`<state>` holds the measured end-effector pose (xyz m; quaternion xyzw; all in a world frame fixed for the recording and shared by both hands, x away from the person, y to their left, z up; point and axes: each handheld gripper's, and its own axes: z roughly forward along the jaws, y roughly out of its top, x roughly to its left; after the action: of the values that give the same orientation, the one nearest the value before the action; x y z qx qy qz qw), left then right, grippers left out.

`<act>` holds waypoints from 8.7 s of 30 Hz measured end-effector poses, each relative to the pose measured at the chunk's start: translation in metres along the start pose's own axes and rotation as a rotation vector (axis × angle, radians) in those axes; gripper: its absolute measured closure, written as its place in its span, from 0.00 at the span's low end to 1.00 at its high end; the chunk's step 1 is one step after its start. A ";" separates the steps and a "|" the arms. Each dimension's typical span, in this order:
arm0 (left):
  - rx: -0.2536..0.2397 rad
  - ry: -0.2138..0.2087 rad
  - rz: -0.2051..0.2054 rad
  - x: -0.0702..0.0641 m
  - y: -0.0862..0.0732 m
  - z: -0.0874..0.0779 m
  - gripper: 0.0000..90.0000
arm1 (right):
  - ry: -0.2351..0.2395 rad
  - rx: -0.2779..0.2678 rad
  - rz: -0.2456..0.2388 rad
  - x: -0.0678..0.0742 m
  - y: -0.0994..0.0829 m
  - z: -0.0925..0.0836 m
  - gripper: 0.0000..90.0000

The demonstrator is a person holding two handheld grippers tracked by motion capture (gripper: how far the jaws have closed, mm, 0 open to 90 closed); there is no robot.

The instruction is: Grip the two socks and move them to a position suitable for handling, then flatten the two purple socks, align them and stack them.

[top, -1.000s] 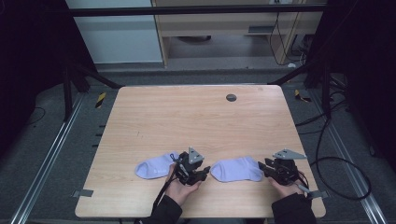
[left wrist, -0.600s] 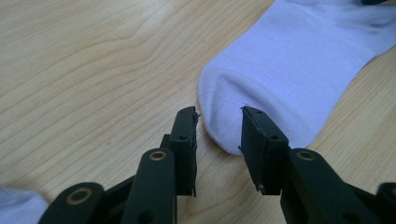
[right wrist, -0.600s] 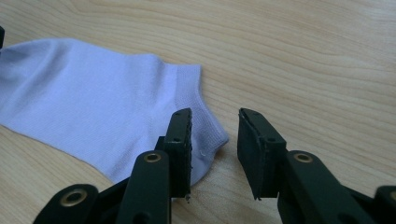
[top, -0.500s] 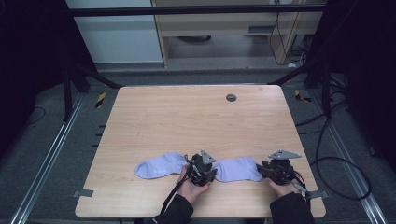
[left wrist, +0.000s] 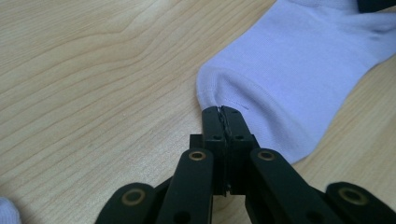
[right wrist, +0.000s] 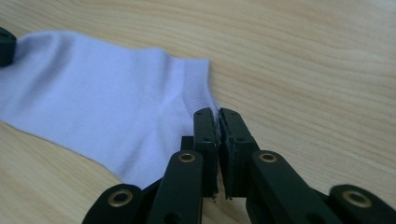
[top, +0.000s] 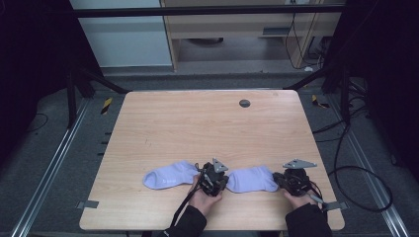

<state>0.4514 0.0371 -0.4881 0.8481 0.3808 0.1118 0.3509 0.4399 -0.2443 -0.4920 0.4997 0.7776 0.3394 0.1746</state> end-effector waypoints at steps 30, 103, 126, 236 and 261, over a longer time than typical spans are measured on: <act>0.032 0.014 0.025 0.045 -0.047 -0.072 0.99 | 0.151 -0.087 -0.100 0.076 0.021 -0.010 0.96; -0.036 0.274 -0.185 0.174 -0.113 -0.135 0.65 | 0.182 -0.083 -0.120 0.181 0.098 0.094 0.62; 0.032 0.243 -0.192 0.170 -0.113 -0.122 0.95 | 0.170 -0.027 -0.161 0.202 0.095 0.125 0.83; 0.050 -0.018 -0.005 0.050 -0.047 -0.058 0.92 | 0.113 0.008 -0.053 0.076 0.016 0.001 0.89; 0.014 -0.033 0.063 0.035 -0.038 -0.039 0.90 | 0.148 -0.044 -0.117 0.076 0.012 0.025 0.96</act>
<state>0.4360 0.0998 -0.4879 0.8640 0.3486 0.1061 0.3475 0.4293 -0.1640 -0.4961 0.4231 0.8085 0.3817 0.1469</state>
